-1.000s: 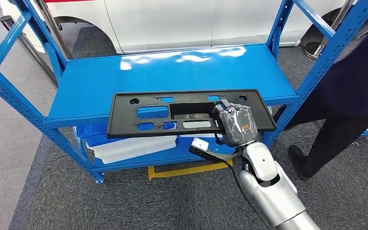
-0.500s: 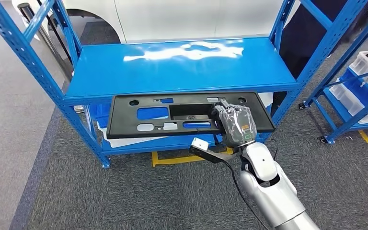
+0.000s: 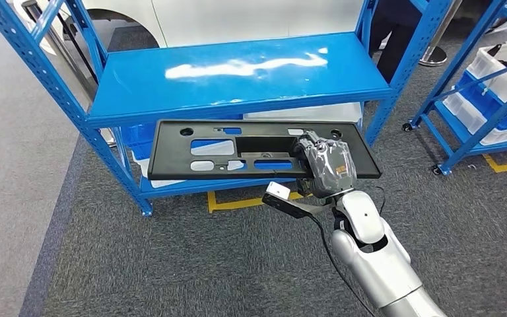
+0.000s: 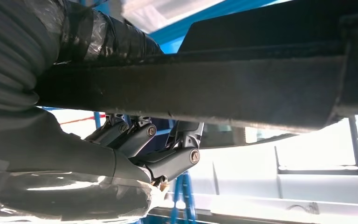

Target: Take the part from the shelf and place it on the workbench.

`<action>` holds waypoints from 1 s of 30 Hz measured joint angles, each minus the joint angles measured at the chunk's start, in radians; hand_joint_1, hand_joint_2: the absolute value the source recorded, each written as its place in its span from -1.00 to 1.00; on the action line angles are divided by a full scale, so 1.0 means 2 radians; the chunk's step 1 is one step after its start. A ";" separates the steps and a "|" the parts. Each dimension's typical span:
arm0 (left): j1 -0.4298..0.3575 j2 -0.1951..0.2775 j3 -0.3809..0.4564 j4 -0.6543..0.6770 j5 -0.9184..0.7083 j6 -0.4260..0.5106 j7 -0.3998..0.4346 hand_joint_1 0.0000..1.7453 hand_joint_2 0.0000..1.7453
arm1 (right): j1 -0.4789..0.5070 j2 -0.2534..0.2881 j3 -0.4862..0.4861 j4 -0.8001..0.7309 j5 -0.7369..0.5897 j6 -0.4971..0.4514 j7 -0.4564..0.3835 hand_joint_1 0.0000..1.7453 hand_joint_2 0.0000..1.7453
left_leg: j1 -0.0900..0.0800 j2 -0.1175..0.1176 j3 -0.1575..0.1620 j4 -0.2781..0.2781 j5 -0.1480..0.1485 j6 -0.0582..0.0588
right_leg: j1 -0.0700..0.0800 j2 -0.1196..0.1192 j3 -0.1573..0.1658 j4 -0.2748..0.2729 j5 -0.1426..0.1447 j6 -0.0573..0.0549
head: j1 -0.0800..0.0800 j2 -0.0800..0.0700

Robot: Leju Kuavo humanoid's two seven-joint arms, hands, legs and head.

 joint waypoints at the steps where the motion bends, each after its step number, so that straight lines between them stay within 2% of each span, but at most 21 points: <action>1: 0.000 0.000 0.000 0.000 0.000 -0.001 0.000 -1.00 1.00 | 0.000 0.000 0.000 0.000 -0.001 0.000 0.000 1.00 1.00 | 0.000 0.000 -0.010 0.033 -0.018 -0.002 | 0.000 0.002 -0.005 0.001 0.004 -0.001 | 0.000 0.000; 2: 0.000 0.001 -0.001 0.000 0.001 -0.003 0.000 -1.00 1.00 | 0.001 0.000 0.000 0.000 -0.002 0.001 0.000 1.00 1.00 | 0.001 0.000 -0.016 0.056 -0.026 -0.003 | 0.001 0.006 -0.011 0.002 0.007 0.000 | 0.000 0.000; 3: 0.000 0.002 -0.001 0.000 0.002 -0.005 0.000 -1.00 1.00 | 0.001 0.000 0.000 0.000 -0.003 0.001 0.000 1.00 1.00 | 0.001 0.000 -0.013 0.063 -0.025 -0.003 | 0.001 0.009 -0.015 0.003 0.010 0.001 | 0.000 0.000; 4: 0.000 0.003 -0.001 0.000 0.003 -0.007 0.000 -1.00 1.00 | 0.002 0.001 0.000 0.000 -0.004 0.002 0.000 1.00 1.00 | 0.001 -0.002 0.001 0.050 -0.016 -0.003 | 0.001 0.013 -0.019 0.005 0.013 0.002 | 0.000 0.000; 5: 0.000 0.005 -0.001 0.000 0.004 -0.009 0.000 -1.00 1.00 | 0.002 0.002 0.000 0.000 -0.006 0.003 0.000 1.00 1.00 | 0.001 -0.006 0.022 0.020 -0.003 -0.002 | 0.001 0.017 -0.023 0.007 0.014 0.003 | 0.000 0.000; 7: 0.002 0.009 -0.001 0.000 0.006 -0.013 0.000 -1.00 1.00 | 0.001 0.004 0.000 0.000 -0.008 0.004 0.001 1.00 1.00 | 0.001 -0.022 0.065 -0.044 0.011 0.002 | 0.001 0.025 -0.029 0.011 0.016 0.006 | 0.000 0.000; 9: 0.003 0.013 -0.001 0.000 0.009 -0.017 0.000 -1.00 1.00 | -0.001 0.009 0.001 0.001 -0.010 0.005 0.001 1.00 1.00 | 0.001 -0.031 0.080 -0.071 0.010 0.006 | 0.000 0.033 -0.034 0.013 0.019 0.011 | 0.000 0.000; 11: 0.003 0.017 -0.001 0.000 0.014 -0.023 0.000 -1.00 1.00 | -0.003 0.015 0.002 0.003 -0.010 0.005 0.000 1.00 1.00 | 0.002 -0.021 0.079 -0.075 0.013 0.011 | 0.000 0.038 -0.037 0.014 0.021 0.017 | 0.000 0.000; 13: 0.004 0.021 -0.001 0.000 0.018 -0.028 0.001 -1.00 1.00 | -0.007 0.020 0.004 0.008 -0.010 0.002 -0.001 1.00 1.00 | 0.004 -0.010 0.079 -0.080 0.017 0.019 | 0.001 0.024 -0.048 0.035 0.008 0.022 | 0.000 0.000; 15: 0.006 0.027 -0.001 0.000 0.024 -0.036 0.001 -1.00 1.00 | -0.013 0.027 0.008 0.018 -0.010 -0.004 -0.004 1.00 1.00 | 0.004 0.001 0.077 -0.081 0.018 0.024 | 0.000 0.006 -0.077 0.093 -0.024 0.025 | 0.001 0.000; 16: 0.007 0.030 -0.001 0.000 0.026 -0.041 0.001 -1.00 1.00 | -0.016 0.032 0.010 0.025 -0.011 -0.007 -0.005 1.00 1.00 | 0.004 0.007 0.076 -0.081 0.019 0.024 | -0.001 0.003 -0.093 0.126 -0.038 0.027 | 0.001 0.000; 17: 0.008 0.033 -0.001 0.000 0.028 -0.045 0.001 -1.00 1.00 | -0.017 0.037 0.013 0.032 -0.011 -0.009 -0.006 1.00 1.00 | 0.004 0.013 0.076 -0.081 0.019 0.024 | -0.003 0.001 -0.103 0.147 -0.043 0.029 | 0.001 0.000; 18: 0.008 0.036 -0.001 0.000 0.030 -0.049 0.000 -1.00 1.00 | -0.019 0.041 0.015 0.037 -0.011 -0.010 -0.007 1.00 1.00 | 0.004 0.019 0.076 -0.080 0.018 0.024 | -0.005 -0.001 -0.104 0.152 -0.038 0.031 | 0.001 0.000; 19: 0.008 0.038 -0.001 0.000 0.031 -0.051 -0.001 -1.00 1.00 | -0.020 0.044 0.017 0.042 -0.012 -0.010 -0.007 1.00 1.00 | 0.004 0.024 0.076 -0.080 0.018 0.023 | -0.007 -0.004 -0.095 0.136 -0.025 0.032 | 0.001 0.000; 21: 0.007 0.042 -0.001 0.000 0.034 -0.053 -0.002 -1.00 1.00 | -0.025 0.049 0.020 0.047 -0.014 -0.011 -0.007 1.00 1.00 | 0.003 0.033 0.077 -0.077 0.016 0.019 | -0.007 -0.027 -0.063 0.071 0.007 0.030 | 0.001 0.000; 22: 0.007 0.044 -0.002 0.000 0.035 -0.053 -0.003 -1.00 1.00 | -0.028 0.052 0.021 0.049 -0.016 -0.012 -0.007 1.00 1.00 | 0.002 0.037 0.076 -0.075 0.014 0.017 | -0.004 -0.038 -0.050 0.043 0.016 0.027 | 0.001 0.000; 23: 0.007 0.046 -0.002 0.000 0.036 -0.053 -0.005 -1.00 1.00 | -0.031 0.054 0.022 0.051 -0.017 -0.013 -0.007 1.00 1.00 | 0.000 0.042 0.076 -0.074 0.013 0.014 | -0.002 -0.047 -0.044 0.027 0.019 0.025 | 0.001 0.000; 24: 0.007 0.047 -0.003 0.000 0.038 -0.053 -0.008 -1.00 1.00 | -0.033 0.056 0.023 0.053 -0.018 -0.016 -0.008 1.00 1.00 | -0.002 0.048 0.076 -0.073 0.012 0.011 | 0.001 -0.048 -0.043 0.021 0.017 0.022 | 0.000 0.000; 26: 0.006 0.050 -0.006 0.000 0.040 -0.053 -0.015 -1.00 1.00 | -0.035 0.059 0.024 0.055 -0.018 -0.019 -0.008 1.00 1.00 | -0.001 0.056 0.077 -0.072 0.009 0.005 | 0.001 -0.036 -0.045 0.019 0.020 0.016 | 0.000 0.000; 28: 0.004 0.054 -0.008 -0.001 0.044 -0.052 -0.017 -1.00 1.00 | -0.041 0.064 0.026 0.053 -0.015 -0.011 -0.001 1.00 1.00 | 0.003 0.036 0.068 -0.050 -0.009 0.001 | -0.001 -0.022 -0.046 0.016 0.023 0.009 | 0.000 0.000; 30: 0.004 0.059 -0.010 -0.002 0.050 -0.051 -0.013 -1.00 1.00 | -0.050 0.071 0.029 0.051 -0.012 -0.002 0.006 1.00 1.00 | 0.006 0.009 0.043 0.008 -0.041 -0.002 | -0.002 -0.008 -0.047 0.015 0.026 0.004 | 0.000 0.000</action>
